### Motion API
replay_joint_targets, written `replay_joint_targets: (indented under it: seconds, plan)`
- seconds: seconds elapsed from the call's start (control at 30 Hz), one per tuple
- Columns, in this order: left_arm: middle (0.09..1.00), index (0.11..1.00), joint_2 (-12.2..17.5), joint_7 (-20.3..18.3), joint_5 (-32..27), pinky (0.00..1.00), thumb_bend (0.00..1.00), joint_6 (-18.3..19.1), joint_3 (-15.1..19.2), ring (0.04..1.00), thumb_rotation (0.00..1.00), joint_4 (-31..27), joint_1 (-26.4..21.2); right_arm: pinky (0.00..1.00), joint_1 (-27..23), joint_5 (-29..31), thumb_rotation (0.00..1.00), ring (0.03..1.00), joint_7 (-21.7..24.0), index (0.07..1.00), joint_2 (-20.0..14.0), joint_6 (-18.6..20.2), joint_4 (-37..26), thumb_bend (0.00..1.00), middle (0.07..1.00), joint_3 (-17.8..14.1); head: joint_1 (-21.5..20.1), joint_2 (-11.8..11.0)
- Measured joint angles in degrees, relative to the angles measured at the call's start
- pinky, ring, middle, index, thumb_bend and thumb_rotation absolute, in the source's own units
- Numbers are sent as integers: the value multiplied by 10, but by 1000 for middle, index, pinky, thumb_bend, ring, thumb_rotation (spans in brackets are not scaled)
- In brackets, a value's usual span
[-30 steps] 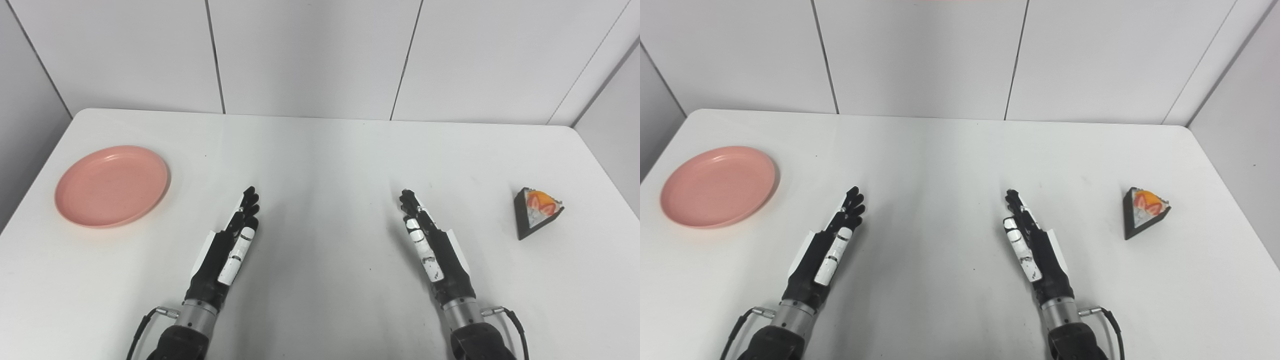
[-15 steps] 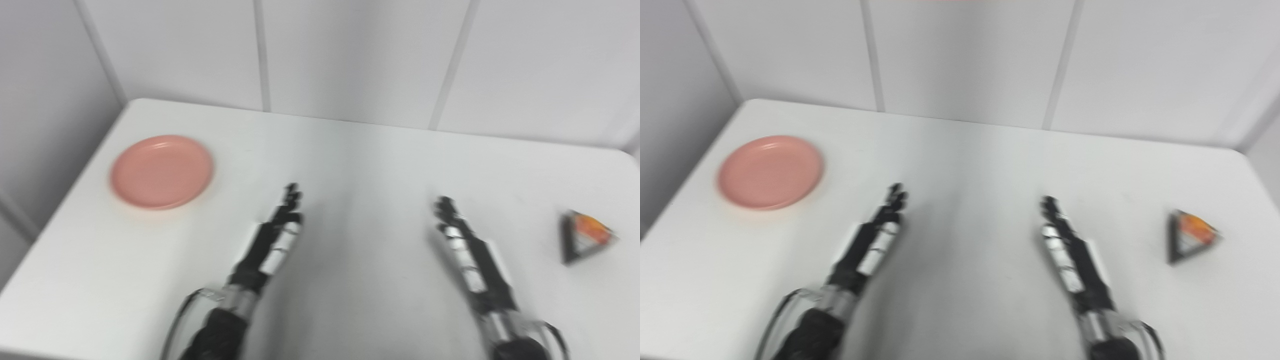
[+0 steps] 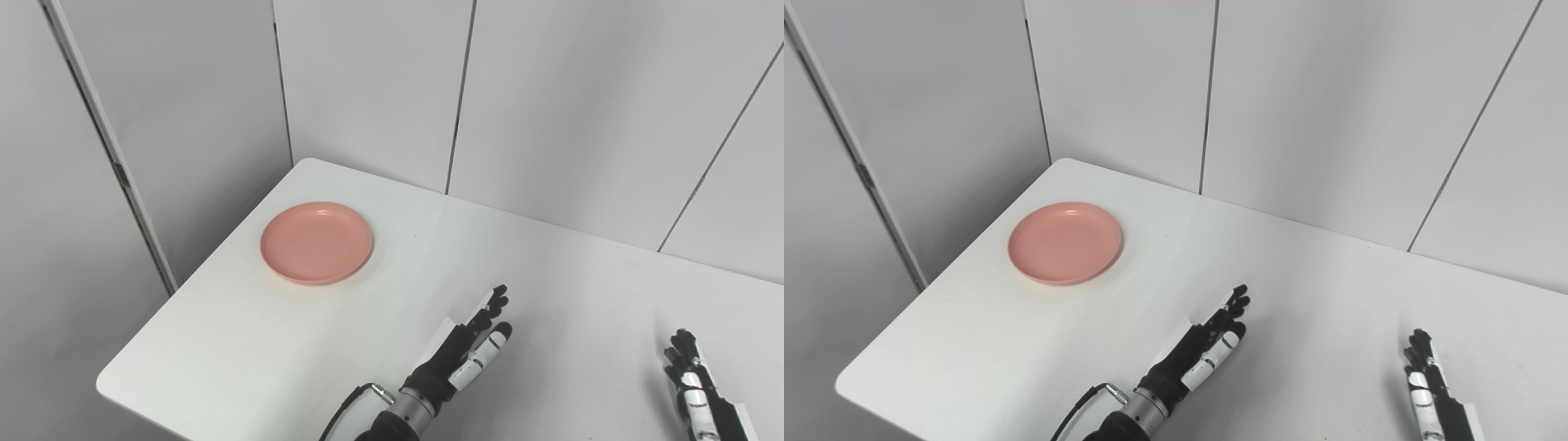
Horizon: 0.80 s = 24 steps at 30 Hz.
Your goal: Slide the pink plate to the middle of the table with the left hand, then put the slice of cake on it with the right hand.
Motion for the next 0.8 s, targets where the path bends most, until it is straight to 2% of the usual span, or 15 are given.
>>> replay_joint_targets:
  seconds: [0.23, 0.43, 0.8]
  plan:
    - [983, 987, 0, 0, -1, 965, 445, 0, 0, 981, 1000, 1, -1, 1000, 0, 0, 1000, 1000, 0, 995, 0, 0, 0, 206, 996, 0, 0, -3]
    - [980, 981, -2, -1, -16, 952, 506, 0, 6, 973, 1000, 2, -2, 1000, 0, 0, 1000, 1000, 0, 998, 1, 0, 1, 214, 998, 0, 2, -3]
    - [972, 949, 1, -8, -32, 937, 463, 26, 14, 971, 1000, -28, 0, 1000, -3, 0, 1000, 1000, -2, 996, 6, 6, -4, 197, 999, 0, 7, -1]
